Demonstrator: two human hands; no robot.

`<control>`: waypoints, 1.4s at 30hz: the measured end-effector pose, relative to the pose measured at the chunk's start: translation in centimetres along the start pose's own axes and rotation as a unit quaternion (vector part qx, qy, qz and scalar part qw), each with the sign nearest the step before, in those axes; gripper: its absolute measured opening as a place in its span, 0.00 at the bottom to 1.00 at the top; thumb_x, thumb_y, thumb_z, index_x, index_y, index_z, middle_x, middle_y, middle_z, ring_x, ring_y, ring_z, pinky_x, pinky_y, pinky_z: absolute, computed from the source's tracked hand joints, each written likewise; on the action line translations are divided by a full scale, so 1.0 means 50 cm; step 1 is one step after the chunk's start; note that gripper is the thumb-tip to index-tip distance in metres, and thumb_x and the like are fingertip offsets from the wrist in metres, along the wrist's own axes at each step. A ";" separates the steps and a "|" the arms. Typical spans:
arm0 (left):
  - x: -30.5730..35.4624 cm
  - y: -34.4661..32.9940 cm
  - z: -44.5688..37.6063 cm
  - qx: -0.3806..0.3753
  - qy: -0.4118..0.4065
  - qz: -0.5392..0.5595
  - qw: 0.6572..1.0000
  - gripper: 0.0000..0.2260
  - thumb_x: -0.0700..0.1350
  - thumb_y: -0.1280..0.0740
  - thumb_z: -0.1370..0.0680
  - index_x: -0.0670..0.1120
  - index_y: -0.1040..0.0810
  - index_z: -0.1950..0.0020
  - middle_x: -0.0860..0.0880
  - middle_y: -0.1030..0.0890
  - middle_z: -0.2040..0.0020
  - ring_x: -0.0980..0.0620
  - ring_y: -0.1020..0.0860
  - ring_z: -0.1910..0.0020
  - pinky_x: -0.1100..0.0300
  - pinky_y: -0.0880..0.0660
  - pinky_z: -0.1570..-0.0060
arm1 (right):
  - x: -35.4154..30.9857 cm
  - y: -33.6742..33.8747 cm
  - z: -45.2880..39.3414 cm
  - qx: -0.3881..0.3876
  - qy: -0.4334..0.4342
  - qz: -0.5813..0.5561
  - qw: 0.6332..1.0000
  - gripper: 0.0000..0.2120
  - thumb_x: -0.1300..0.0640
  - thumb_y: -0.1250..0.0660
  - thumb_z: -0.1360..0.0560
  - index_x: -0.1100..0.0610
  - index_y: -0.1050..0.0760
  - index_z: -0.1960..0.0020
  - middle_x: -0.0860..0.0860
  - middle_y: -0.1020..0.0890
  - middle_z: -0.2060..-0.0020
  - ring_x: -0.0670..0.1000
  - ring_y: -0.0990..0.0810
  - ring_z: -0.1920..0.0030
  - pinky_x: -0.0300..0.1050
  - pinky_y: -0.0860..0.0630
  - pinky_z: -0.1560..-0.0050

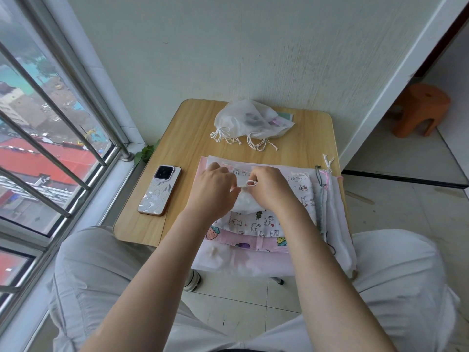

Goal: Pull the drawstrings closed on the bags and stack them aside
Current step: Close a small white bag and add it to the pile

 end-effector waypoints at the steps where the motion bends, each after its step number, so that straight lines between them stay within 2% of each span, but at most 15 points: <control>1: 0.008 0.005 0.000 0.001 -0.008 -0.009 1.000 0.08 0.51 0.32 0.23 0.47 0.17 0.53 0.51 0.19 0.55 0.49 0.26 0.47 0.56 0.28 0.51 | 0.001 0.000 0.000 0.005 -0.002 0.000 1.000 0.05 0.63 0.37 0.23 0.59 0.23 0.55 0.51 0.21 0.58 0.52 0.23 0.55 0.42 0.33 0.63; 4: 0.018 0.002 -0.007 -0.035 0.005 0.035 0.999 0.09 0.50 0.34 0.22 0.46 0.19 0.54 0.51 0.20 0.55 0.51 0.25 0.49 0.57 0.27 0.52 | 0.003 0.003 0.000 0.017 -0.010 -0.002 1.000 0.07 0.64 0.38 0.24 0.61 0.23 0.58 0.53 0.20 0.59 0.53 0.23 0.58 0.42 0.33 0.68; 7: 0.010 -0.019 -0.012 -0.088 0.092 0.222 0.967 0.11 0.50 0.35 0.21 0.44 0.22 0.58 0.48 0.21 0.55 0.50 0.20 0.58 0.55 0.25 0.58 | 0.001 0.009 0.002 0.019 -0.012 -0.006 1.000 0.07 0.65 0.39 0.25 0.63 0.24 0.61 0.55 0.21 0.63 0.56 0.23 0.61 0.45 0.31 0.67; 10: -0.002 -0.028 -0.008 -0.067 0.158 0.410 0.896 0.08 0.44 0.34 0.20 0.42 0.22 0.57 0.46 0.24 0.50 0.50 0.18 0.65 0.52 0.22 0.59 | 0.003 0.014 0.007 0.015 -0.013 -0.038 0.999 0.09 0.61 0.36 0.24 0.62 0.25 0.62 0.55 0.22 0.64 0.55 0.24 0.62 0.46 0.30 0.67; 12: -0.007 -0.044 0.001 -0.075 0.187 0.533 0.822 0.07 0.41 0.35 0.20 0.37 0.21 0.51 0.41 0.20 0.51 0.48 0.19 0.64 0.51 0.21 0.56 | 0.003 0.015 0.009 0.011 -0.017 -0.072 0.997 0.09 0.58 0.35 0.24 0.61 0.24 0.62 0.56 0.20 0.62 0.56 0.22 0.60 0.50 0.25 0.62; 15: -0.001 -0.071 0.015 -0.093 0.215 0.666 0.708 0.09 0.39 0.37 0.19 0.33 0.24 0.45 0.38 0.19 0.53 0.48 0.21 0.67 0.57 0.22 0.62 | 0.003 0.010 0.010 -0.012 -0.016 -0.091 0.996 0.10 0.57 0.35 0.22 0.54 0.26 0.62 0.52 0.20 0.59 0.53 0.22 0.58 0.47 0.26 0.59; 18: -0.018 -0.094 0.023 -0.057 0.281 0.689 0.666 0.05 0.40 0.37 0.19 0.39 0.24 0.50 0.44 0.22 0.60 0.52 0.27 0.76 0.63 0.30 0.73 | 0.008 0.002 0.010 -0.047 -0.010 -0.072 0.996 0.07 0.58 0.35 0.22 0.54 0.18 0.50 0.51 0.18 0.52 0.52 0.21 0.53 0.49 0.22 0.52; 20: -0.036 -0.101 0.026 -0.039 0.316 0.635 0.704 0.05 0.40 0.35 0.20 0.39 0.23 0.50 0.46 0.26 0.65 0.54 0.33 0.78 0.65 0.38 0.77 | 0.020 -0.003 0.009 -0.067 -0.010 -0.034 0.997 0.07 0.57 0.35 0.22 0.53 0.18 0.50 0.49 0.17 0.52 0.52 0.21 0.50 0.51 0.24 0.45; 22: -0.047 -0.097 0.022 -0.040 0.312 0.546 0.776 0.06 0.42 0.32 0.21 0.39 0.19 0.51 0.48 0.25 0.67 0.55 0.35 0.78 0.65 0.39 0.78 | 0.027 0.002 0.013 -0.078 -0.018 -0.024 0.997 0.09 0.53 0.35 0.22 0.57 0.19 0.54 0.49 0.19 0.59 0.52 0.22 0.54 0.50 0.27 0.47; 26: -0.027 -0.079 0.001 -0.104 0.223 0.421 0.873 0.07 0.45 0.32 0.23 0.46 0.17 0.60 0.50 0.22 0.68 0.54 0.33 0.73 0.62 0.35 0.72 | 0.015 0.029 0.013 -0.059 -0.013 -0.165 0.984 0.15 0.49 0.37 0.20 0.60 0.21 0.54 0.48 0.23 0.65 0.46 0.27 0.66 0.41 0.32 0.64; 30: -0.004 -0.066 -0.020 -0.141 0.125 0.284 0.940 0.14 0.48 0.31 0.23 0.39 0.20 0.64 0.50 0.26 0.71 0.58 0.34 0.76 0.67 0.39 0.72 | -0.001 0.048 0.004 -0.019 -0.007 -0.289 0.957 0.10 0.51 0.35 0.21 0.56 0.19 0.55 0.48 0.20 0.64 0.44 0.24 0.64 0.39 0.29 0.60; 33: -0.031 -0.046 -0.031 -0.103 0.151 0.257 0.949 0.14 0.48 0.32 0.22 0.44 0.18 0.65 0.54 0.25 0.73 0.60 0.33 0.80 0.67 0.40 0.75 | -0.021 0.046 0.002 -0.069 0.059 -0.405 0.910 0.13 0.57 0.35 0.21 0.46 0.24 0.38 0.50 0.19 0.46 0.43 0.20 0.46 0.36 0.24 0.46; 36: -0.050 -0.011 -0.048 -0.055 0.155 0.247 0.955 0.12 0.48 0.33 0.21 0.46 0.16 0.62 0.55 0.21 0.71 0.60 0.34 0.79 0.66 0.37 0.74 | -0.007 0.022 0.001 -0.106 0.048 -0.340 0.933 0.25 0.57 0.29 0.26 0.44 0.31 0.33 0.46 0.22 0.42 0.45 0.23 0.41 0.42 0.26 0.38; 39: -0.049 0.010 -0.064 -0.056 0.166 0.343 0.923 0.10 0.46 0.35 0.20 0.46 0.15 0.54 0.54 0.17 0.65 0.57 0.29 0.73 0.63 0.31 0.69 | 0.013 -0.006 -0.003 -0.109 -0.004 -0.213 0.971 0.19 0.54 0.28 0.26 0.51 0.25 0.36 0.44 0.22 0.44 0.46 0.23 0.42 0.45 0.26 0.43; 42: -0.039 0.033 -0.080 -0.062 0.151 0.362 0.918 0.11 0.47 0.37 0.19 0.46 0.15 0.52 0.52 0.16 0.62 0.58 0.30 0.71 0.67 0.33 0.69 | 0.009 0.002 -0.008 -0.100 -0.012 -0.224 0.969 0.05 0.54 0.34 0.22 0.54 0.20 0.50 0.46 0.20 0.56 0.48 0.24 0.58 0.43 0.29 0.60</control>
Point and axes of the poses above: each hand's wrist, its own z-axis away from the middle knuckle, its own y-axis out of the back of the hand, x = y × z, the point moved 8 cm from there along -z, towards the middle knuckle
